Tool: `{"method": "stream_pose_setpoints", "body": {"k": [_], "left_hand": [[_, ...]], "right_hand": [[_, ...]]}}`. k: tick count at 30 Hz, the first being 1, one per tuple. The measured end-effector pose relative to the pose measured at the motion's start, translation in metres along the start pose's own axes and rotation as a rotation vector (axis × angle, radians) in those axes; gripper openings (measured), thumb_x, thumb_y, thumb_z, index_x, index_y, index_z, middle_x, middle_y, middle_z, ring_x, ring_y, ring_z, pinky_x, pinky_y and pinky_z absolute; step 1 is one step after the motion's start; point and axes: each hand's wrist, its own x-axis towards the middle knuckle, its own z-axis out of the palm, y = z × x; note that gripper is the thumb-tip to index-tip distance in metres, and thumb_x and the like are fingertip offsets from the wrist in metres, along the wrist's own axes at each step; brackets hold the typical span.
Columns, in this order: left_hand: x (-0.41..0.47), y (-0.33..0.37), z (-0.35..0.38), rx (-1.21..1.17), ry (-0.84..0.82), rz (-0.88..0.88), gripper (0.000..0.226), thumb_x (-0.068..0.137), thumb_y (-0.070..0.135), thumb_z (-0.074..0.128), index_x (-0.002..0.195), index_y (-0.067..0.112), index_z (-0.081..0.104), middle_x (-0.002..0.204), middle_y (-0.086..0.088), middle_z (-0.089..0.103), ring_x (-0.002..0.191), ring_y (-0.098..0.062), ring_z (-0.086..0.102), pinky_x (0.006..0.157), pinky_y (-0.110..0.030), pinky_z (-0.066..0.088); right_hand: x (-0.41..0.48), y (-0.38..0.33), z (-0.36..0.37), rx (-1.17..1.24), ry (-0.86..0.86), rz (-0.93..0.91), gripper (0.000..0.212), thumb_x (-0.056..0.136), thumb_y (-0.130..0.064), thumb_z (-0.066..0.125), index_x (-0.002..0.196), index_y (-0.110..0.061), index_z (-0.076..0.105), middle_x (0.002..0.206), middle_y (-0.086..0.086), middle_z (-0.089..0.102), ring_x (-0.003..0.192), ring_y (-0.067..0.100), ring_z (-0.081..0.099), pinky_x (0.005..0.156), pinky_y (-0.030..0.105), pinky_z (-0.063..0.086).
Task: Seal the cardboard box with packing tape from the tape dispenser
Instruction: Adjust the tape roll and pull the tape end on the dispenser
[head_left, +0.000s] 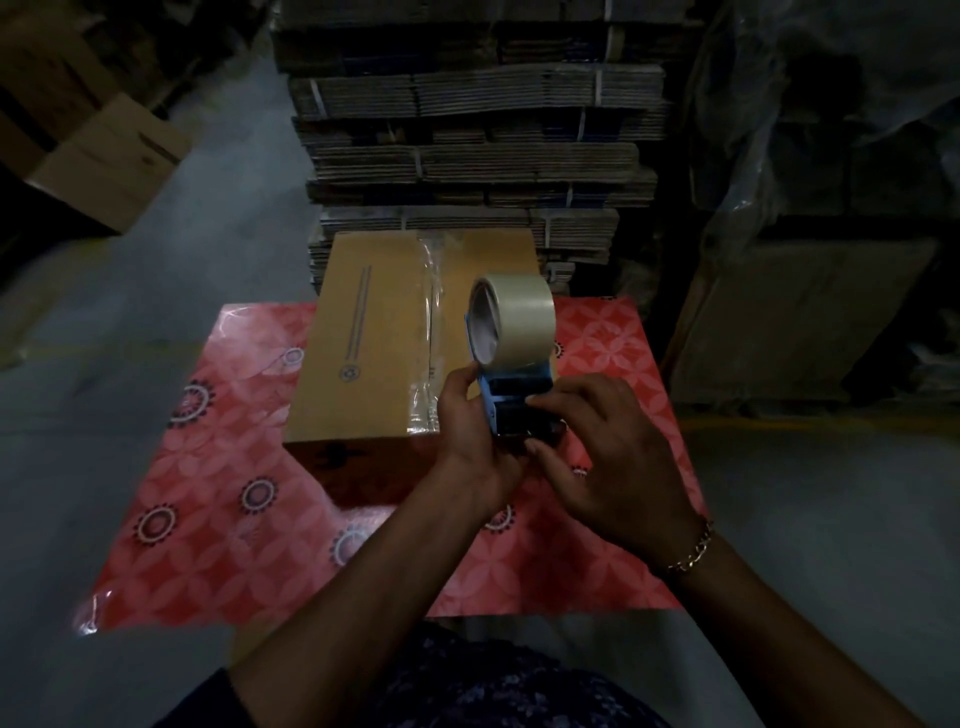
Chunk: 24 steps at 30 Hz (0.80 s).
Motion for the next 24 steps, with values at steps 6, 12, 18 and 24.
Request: {"method": "stream_pose_setpoints", "body": {"k": [6,12,18,24], "left_hand": [[0.014,0.001,-0.002,0.004,0.026,-0.001,0.061,0.087,0.042,0.043,0.13,0.002,0.06,0.096,-0.015,0.061,0.08,-0.025,0.06,0.069,-0.033,0.047],[0.028,-0.001,-0.005,-0.038,0.022,0.081,0.047,0.099,0.039,0.041,0.12,0.002,0.061,0.092,-0.015,0.066,0.077,-0.025,0.066,0.06,-0.027,0.058],[0.045,-0.001,-0.01,-0.055,0.135,0.058,0.048,0.099,0.045,0.045,0.122,0.004,0.06,0.083,-0.013,0.063,0.067,-0.024,0.063,0.051,-0.026,0.053],[0.074,0.043,-0.025,-0.065,0.229,0.119,0.051,0.099,0.048,0.042,0.116,0.004,0.061,0.084,-0.015,0.062,0.07,-0.026,0.061,0.052,-0.026,0.054]], "right_hand": [[0.012,0.008,0.003,-0.064,0.01,-0.068,0.017,0.087,-0.016,0.068,0.103,-0.013,0.072,0.099,0.005,0.067,0.086,0.026,0.058,0.064,0.043,0.049],[0.023,0.008,0.006,-0.104,-0.003,-0.102,0.017,0.085,-0.014,0.063,0.097,-0.012,0.074,0.092,0.004,0.069,0.079,0.026,0.059,0.061,0.041,0.046],[0.026,0.003,0.014,-0.131,-0.061,-0.056,0.017,0.085,-0.019,0.06,0.095,-0.014,0.073,0.087,0.003,0.066,0.077,0.025,0.057,0.061,0.039,0.045],[-0.003,-0.029,0.02,-0.049,-0.105,-0.139,0.016,0.084,-0.013,0.059,0.094,-0.014,0.071,0.095,0.003,0.07,0.081,0.025,0.06,0.065,0.04,0.048]]}}
